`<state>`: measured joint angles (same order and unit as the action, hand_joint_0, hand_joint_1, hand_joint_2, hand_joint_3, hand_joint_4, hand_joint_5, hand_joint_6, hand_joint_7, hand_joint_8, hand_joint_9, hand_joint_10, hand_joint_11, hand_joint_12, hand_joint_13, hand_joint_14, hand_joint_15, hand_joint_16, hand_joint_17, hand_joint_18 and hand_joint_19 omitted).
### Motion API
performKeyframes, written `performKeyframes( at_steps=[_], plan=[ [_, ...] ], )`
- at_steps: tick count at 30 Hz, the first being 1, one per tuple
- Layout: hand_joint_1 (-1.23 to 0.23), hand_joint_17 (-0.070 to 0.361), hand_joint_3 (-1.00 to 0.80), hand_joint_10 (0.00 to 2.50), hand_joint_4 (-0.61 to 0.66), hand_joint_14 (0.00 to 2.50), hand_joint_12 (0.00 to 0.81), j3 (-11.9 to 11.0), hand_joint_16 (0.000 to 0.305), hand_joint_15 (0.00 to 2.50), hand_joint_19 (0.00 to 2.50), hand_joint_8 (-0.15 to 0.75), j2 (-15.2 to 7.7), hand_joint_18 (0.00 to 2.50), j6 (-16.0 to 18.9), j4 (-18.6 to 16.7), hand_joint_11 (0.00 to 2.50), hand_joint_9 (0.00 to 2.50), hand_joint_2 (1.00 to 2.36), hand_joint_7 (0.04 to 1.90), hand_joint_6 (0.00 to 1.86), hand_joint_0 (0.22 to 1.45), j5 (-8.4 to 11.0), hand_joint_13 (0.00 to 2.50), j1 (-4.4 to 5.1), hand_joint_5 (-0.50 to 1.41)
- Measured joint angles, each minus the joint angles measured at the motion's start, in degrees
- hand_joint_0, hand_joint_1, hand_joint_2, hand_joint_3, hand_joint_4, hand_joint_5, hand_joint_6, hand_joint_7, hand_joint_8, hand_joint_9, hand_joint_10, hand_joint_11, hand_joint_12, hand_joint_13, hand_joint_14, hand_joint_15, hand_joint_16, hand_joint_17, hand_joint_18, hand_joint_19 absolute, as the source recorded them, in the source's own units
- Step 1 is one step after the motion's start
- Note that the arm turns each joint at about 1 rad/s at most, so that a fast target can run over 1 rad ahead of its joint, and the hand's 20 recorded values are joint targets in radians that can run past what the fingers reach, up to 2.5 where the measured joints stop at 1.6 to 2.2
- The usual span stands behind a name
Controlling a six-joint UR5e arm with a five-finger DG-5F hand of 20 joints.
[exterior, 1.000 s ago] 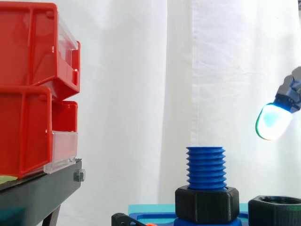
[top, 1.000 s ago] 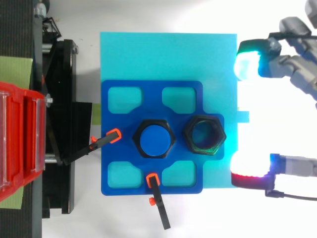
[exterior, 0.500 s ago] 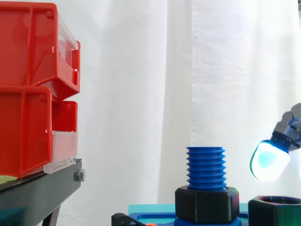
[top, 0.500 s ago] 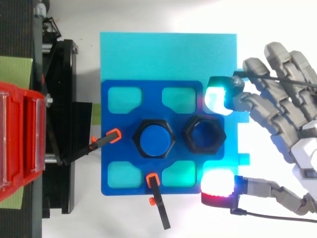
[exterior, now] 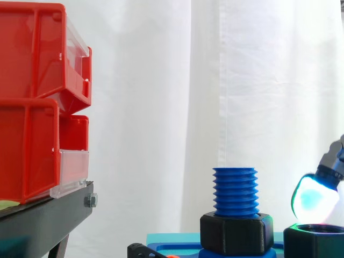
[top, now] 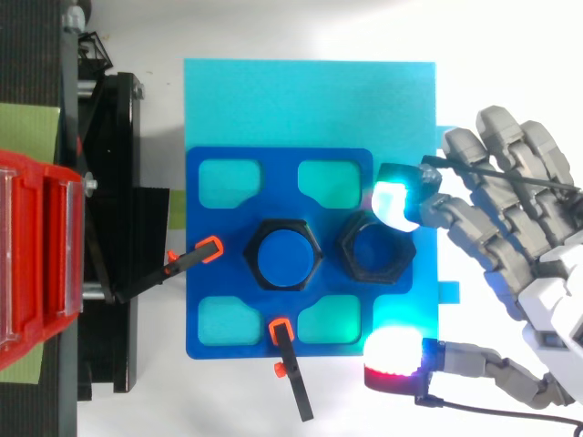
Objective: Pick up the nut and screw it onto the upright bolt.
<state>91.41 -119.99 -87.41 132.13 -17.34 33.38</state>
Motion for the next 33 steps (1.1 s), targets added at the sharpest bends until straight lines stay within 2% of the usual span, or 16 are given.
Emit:
performKeyframes(
  at_steps=[19,26,33],
  plan=[
    [-0.63,0.159,-0.5,0.0,0.2,0.0,0.419,-0.7,0.071,0.0,0.0,0.278,-0.71,0.0,0.3,-0.8,0.0,0.09,1.0,0.77,0.5,0.37,-0.55,0.0,-0.34,-0.29],
    [-0.63,0.157,-0.5,0.0,0.2,0.0,0.416,-0.71,0.07,0.0,0.0,0.275,-0.7,0.0,0.4,0.74,0.0,0.09,1.0,0.78,0.5,0.38,-1.98,0.0,-0.78,-0.28],
    [-0.62,0.156,-0.5,0.0,0.19,0.0,0.413,-0.71,0.069,0.0,0.0,0.275,-0.71,0.0,0.64,1.76,0.0,0.09,1.0,0.78,0.5,0.39,-2.38,0.0,-1.1,-0.28]
  ],
)
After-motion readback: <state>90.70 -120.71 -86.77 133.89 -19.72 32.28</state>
